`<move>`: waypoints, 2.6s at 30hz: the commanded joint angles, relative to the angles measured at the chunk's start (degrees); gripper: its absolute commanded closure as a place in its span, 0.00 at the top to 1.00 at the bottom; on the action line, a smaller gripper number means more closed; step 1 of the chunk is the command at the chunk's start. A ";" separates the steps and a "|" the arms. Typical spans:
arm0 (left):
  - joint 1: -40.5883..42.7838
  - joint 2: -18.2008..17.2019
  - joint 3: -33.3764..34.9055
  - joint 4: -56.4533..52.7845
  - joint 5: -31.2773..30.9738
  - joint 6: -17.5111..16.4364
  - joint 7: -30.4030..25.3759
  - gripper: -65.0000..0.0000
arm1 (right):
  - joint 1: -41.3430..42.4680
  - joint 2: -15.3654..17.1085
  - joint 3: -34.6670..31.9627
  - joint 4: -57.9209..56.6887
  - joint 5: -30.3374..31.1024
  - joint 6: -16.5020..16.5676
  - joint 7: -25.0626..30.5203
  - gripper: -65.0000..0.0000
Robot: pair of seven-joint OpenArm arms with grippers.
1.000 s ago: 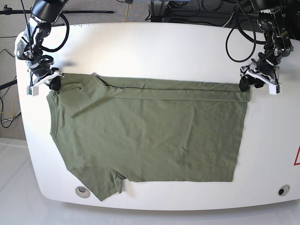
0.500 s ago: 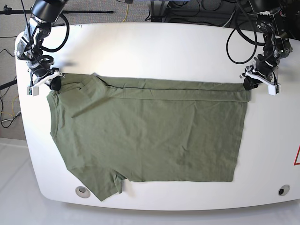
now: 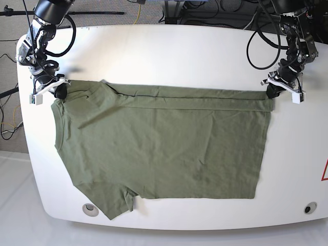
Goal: Fold the T-shirt properly
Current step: 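Pull the gripped strip ends away from the shirt body with both grippers, then drag the shirt further along the table with both grippers, flattening it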
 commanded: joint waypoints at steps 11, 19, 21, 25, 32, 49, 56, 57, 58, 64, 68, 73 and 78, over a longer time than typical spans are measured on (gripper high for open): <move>1.07 -0.81 -0.10 -0.31 0.09 -2.00 1.31 0.00 | -0.15 0.76 -0.09 0.72 -0.81 0.73 -1.05 0.00; 0.95 -0.97 -0.19 -0.64 -0.26 -2.86 1.34 0.00 | -0.12 0.79 -0.06 0.72 -0.42 0.85 -1.12 0.00; 1.05 -1.00 -0.27 -0.38 -0.25 -2.57 1.30 0.00 | -0.16 0.78 -0.03 0.86 -0.13 0.86 -1.28 0.00; 1.77 -1.00 -0.32 0.05 -0.27 -2.27 1.40 0.00 | -0.78 0.76 0.03 2.02 -0.05 0.94 -1.57 0.00; 6.28 -1.37 -0.45 4.62 -0.88 -3.00 1.92 0.00 | -4.70 0.18 -0.02 9.03 0.02 1.06 -4.36 0.00; 17.24 -1.41 -3.21 17.56 -1.94 -3.32 2.97 0.00 | -15.37 -2.60 -0.21 21.38 1.39 0.85 -5.66 0.00; 17.14 -1.59 -4.74 16.66 -2.88 -3.74 3.88 0.00 | -14.15 -1.93 -0.16 19.16 0.33 0.80 -5.80 0.00; 17.14 -1.59 -4.93 16.62 -2.95 -3.78 3.98 0.00 | -14.07 -1.91 -0.17 18.93 0.22 0.82 -5.74 0.00; 17.14 -1.58 -5.12 16.58 -3.01 -3.83 4.09 0.00 | -13.99 -1.89 -0.17 18.71 0.11 0.84 -5.69 0.00; 20.23 -2.00 -6.76 17.76 -2.51 -4.43 3.85 0.00 | -16.20 -2.16 -0.13 19.86 0.76 1.00 -6.06 0.00; 22.56 -2.10 -7.62 18.82 -2.48 -4.76 3.50 0.00 | -18.25 -2.24 -0.11 21.01 1.17 1.03 -6.07 0.00; 24.24 -2.01 -7.55 18.96 -2.44 -4.87 3.66 0.00 | -20.80 -2.51 0.21 22.27 1.42 0.86 -6.48 0.00; 25.13 -1.94 -6.98 18.48 -2.39 -4.60 3.81 0.00 | -23.31 -3.01 0.52 23.92 1.42 0.68 -7.00 0.00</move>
